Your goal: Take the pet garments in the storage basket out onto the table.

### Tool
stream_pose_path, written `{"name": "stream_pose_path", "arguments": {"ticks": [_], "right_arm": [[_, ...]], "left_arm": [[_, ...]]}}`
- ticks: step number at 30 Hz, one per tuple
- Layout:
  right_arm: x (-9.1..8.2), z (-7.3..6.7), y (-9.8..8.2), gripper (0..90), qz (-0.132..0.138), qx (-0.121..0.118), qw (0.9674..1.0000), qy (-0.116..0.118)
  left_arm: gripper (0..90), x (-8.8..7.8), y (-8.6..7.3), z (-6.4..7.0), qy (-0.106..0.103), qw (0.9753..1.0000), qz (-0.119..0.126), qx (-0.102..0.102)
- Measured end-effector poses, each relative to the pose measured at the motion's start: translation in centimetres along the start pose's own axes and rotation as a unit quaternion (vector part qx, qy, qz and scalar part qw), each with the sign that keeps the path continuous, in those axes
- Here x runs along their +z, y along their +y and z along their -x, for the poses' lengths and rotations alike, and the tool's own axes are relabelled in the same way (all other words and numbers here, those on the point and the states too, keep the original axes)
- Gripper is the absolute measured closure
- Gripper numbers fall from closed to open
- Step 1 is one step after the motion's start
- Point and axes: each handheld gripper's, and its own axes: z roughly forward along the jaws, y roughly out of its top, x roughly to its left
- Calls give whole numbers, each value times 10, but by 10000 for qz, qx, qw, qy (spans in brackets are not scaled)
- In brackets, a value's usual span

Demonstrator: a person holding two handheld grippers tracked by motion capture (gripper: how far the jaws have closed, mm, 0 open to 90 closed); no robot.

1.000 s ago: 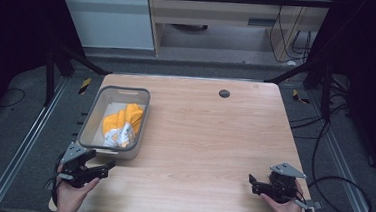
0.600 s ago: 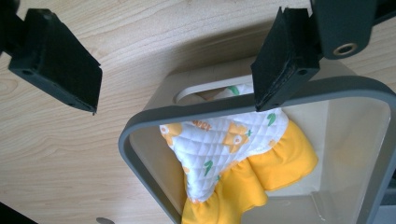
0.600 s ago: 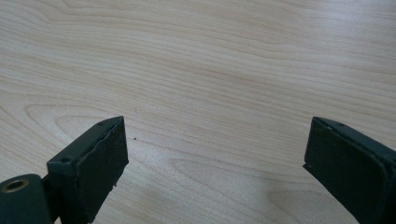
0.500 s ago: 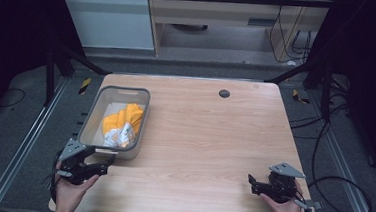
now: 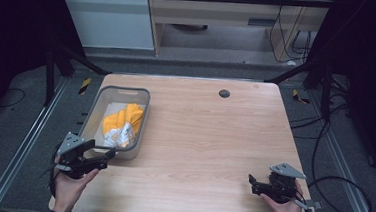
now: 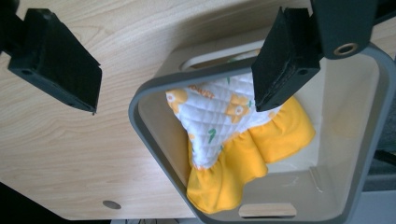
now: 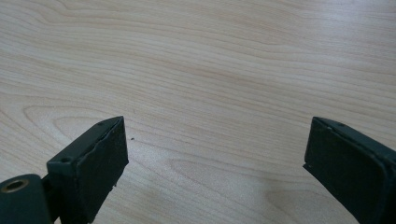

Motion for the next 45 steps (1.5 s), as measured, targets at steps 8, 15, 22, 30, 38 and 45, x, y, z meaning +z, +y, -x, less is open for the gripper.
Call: {"name": "stream_pose_path", "arguments": {"ticks": [8,15,22,30,38,45], "right_arm": [[-1,1,1,60,9,48,10000,5],[-1,1,1,59,42,31,10000,-18],[-1,0,1,59,38,27,10000,-9],[-1,0,1,59,40,37,10000,2],[0,0,1,60,17,47,10000,15],[0,0,1,60,19,6,10000,-1]], "left_arm": [[149,1,14,-1,12,10000,62,45],[148,3,29,-1,18,9999,112,118],[148,5,38,-4,95,9998,126,101],[149,16,51,-6,102,9999,77,96],[154,30,59,-7,116,9998,-53,122],[159,40,64,-4,142,9996,-193,176]]}}
